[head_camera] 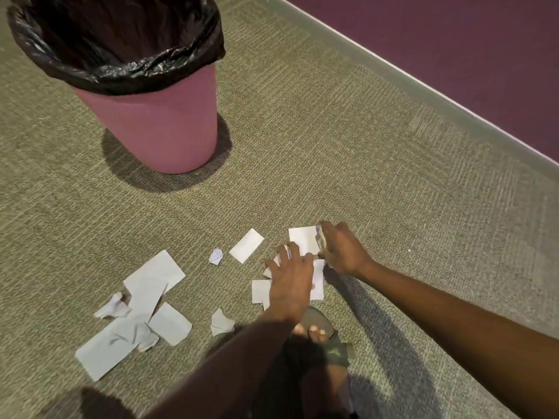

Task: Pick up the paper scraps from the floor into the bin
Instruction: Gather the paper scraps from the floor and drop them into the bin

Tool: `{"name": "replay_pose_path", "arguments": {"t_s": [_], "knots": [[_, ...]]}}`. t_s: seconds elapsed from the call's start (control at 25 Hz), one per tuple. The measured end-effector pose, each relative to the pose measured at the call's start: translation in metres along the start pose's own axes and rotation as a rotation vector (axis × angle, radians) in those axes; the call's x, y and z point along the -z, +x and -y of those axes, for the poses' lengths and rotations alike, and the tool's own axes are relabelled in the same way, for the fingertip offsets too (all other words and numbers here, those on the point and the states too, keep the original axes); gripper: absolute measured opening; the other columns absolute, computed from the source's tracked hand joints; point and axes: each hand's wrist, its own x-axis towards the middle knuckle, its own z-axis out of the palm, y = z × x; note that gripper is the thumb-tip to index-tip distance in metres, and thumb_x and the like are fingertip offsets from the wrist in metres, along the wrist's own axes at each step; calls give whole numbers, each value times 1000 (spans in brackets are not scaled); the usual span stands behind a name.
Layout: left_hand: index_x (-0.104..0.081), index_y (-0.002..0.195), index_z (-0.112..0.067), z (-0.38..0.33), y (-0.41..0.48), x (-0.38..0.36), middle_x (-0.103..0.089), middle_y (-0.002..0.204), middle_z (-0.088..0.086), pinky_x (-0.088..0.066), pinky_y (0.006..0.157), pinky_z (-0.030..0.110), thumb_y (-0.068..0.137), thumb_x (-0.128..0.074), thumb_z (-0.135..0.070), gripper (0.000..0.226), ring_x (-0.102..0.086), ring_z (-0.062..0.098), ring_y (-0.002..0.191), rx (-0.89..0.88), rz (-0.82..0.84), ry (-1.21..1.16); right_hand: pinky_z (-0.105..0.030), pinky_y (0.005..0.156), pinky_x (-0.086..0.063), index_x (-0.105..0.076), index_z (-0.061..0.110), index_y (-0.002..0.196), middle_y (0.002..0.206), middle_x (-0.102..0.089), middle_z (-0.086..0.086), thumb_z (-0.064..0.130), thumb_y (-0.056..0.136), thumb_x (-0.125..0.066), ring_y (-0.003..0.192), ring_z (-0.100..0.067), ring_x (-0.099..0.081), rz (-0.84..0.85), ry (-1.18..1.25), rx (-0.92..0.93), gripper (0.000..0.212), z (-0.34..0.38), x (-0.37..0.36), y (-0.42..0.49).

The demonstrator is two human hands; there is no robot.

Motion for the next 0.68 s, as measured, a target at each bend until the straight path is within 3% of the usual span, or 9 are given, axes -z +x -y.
{"name": "replay_pose_path", "arguments": {"t_s": [0.08,0.2,0.28,0.36,0.48,0.56,0.68], "knots": [[-54,123,-15,7,-1,5,-46,132,13,-43,92,50,82,-70,-12,43,-44,35,124,-48,-55,-18,-36,78,-53,-41,29,131,108,-50,-9,10,81,-66,88,-21,-52,-25,45,5,59,9,-1,0],[-54,123,-8,23,0,12,-50,127,13,-46,91,42,82,-60,5,43,-47,33,119,-128,-60,-72,-34,75,-51,-45,20,131,105,-54,-9,5,80,-66,90,-24,-56,-50,91,12,57,18,0,5],[-55,121,-6,36,2,16,-56,122,14,-50,86,41,82,-58,9,42,-52,32,115,-157,-99,-111,-38,75,-53,-45,16,134,103,-59,-9,8,80,-70,93,-28,-60,-34,104,-5,59,21,2,10],[-55,117,-4,49,4,20,-59,116,14,-52,82,40,81,-55,13,40,-55,32,110,-181,-89,-149,-38,80,-53,-41,17,140,115,-55,-9,13,81,-74,100,-28,-59,-1,76,-11,67,26,5,13],[-57,108,-4,68,7,24,-61,110,15,-52,79,41,79,-50,17,37,-59,34,104,-193,-82,-177,-42,84,-54,-33,23,147,143,-35,-7,25,82,-76,114,-29,-53,65,-123,140,78,31,7,13],[-58,107,-4,77,6,27,-62,110,15,-53,76,40,78,-51,17,37,-61,33,100,-188,-78,-174,-41,82,-54,-33,24,148,154,-26,-4,30,85,-73,117,-30,-50,89,-295,263,74,34,7,14],[-57,115,-6,92,2,27,-60,114,13,-52,74,36,80,-58,13,39,-61,30,100,-178,-95,-183,-38,83,-49,-38,21,145,148,-36,-3,34,91,-66,114,-28,-49,53,-378,305,63,39,7,15]]}}
